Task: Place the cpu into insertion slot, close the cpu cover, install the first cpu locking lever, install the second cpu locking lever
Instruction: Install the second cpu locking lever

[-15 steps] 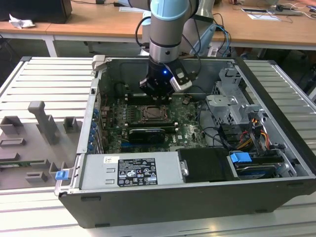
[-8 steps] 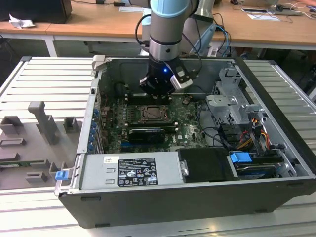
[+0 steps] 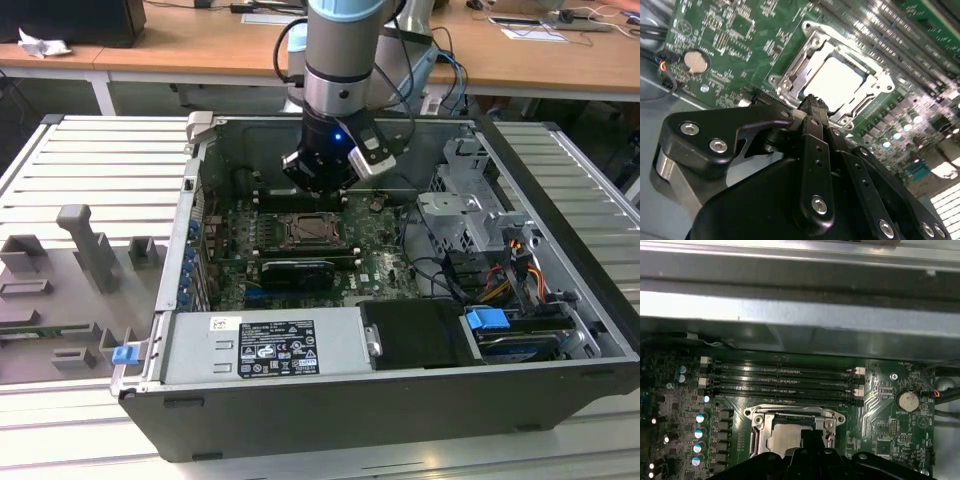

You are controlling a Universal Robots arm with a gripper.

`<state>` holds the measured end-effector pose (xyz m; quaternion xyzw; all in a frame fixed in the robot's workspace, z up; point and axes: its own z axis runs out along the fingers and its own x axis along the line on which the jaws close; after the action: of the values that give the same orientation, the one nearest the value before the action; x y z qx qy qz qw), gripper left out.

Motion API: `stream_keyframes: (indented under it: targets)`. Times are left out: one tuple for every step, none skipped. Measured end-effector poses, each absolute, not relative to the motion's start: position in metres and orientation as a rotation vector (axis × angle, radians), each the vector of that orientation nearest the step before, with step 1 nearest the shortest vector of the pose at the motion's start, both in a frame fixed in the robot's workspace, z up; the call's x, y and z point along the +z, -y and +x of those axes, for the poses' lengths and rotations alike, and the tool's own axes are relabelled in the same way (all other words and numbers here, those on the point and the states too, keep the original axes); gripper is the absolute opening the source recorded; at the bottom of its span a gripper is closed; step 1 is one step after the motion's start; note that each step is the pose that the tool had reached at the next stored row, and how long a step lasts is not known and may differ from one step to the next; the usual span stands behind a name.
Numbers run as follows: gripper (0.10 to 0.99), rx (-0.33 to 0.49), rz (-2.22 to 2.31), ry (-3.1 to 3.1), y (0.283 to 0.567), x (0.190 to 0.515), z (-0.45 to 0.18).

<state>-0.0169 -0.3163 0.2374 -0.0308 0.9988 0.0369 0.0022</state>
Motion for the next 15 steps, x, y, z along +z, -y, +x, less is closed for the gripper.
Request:
stream_keyframes:
  targets:
    - [0.106,0.116,-0.097,-3.133,0.32,0.237,-0.017]
    - [0.106,0.116,-0.097,-3.134,0.323,0.237,-0.017]
    - [0.106,0.116,-0.097,-3.133,0.326,0.237,-0.017]
    - [0.106,0.116,-0.097,-3.134,0.33,0.237,-0.017]
    - [0.106,0.116,-0.097,-3.134,0.332,0.237,-0.017]
    - [0.106,0.116,-0.097,-3.134,0.334,0.237,-0.017]
    - [0.106,0.116,-0.097,-3.134,0.338,0.237,-0.017]
    - [0.106,0.116,-0.097,-3.134,0.339,0.237,-0.017]
    - [0.106,0.116,-0.097,-3.134,0.34,0.237,-0.017]
    - [0.106,0.115,-0.097,-3.134,0.342,0.237,-0.017]
    - [0.106,0.115,-0.097,-3.134,0.347,0.237,-0.017]
    - [0.106,0.115,-0.097,-3.134,0.35,0.237,-0.017]
    - [0.106,0.115,-0.097,-3.136,0.354,0.237,-0.017]
    - [0.106,0.12,-0.097,-3.14,0.355,0.236,-0.017]
    - [0.106,0.133,-0.099,-3.142,0.357,0.235,-0.017]
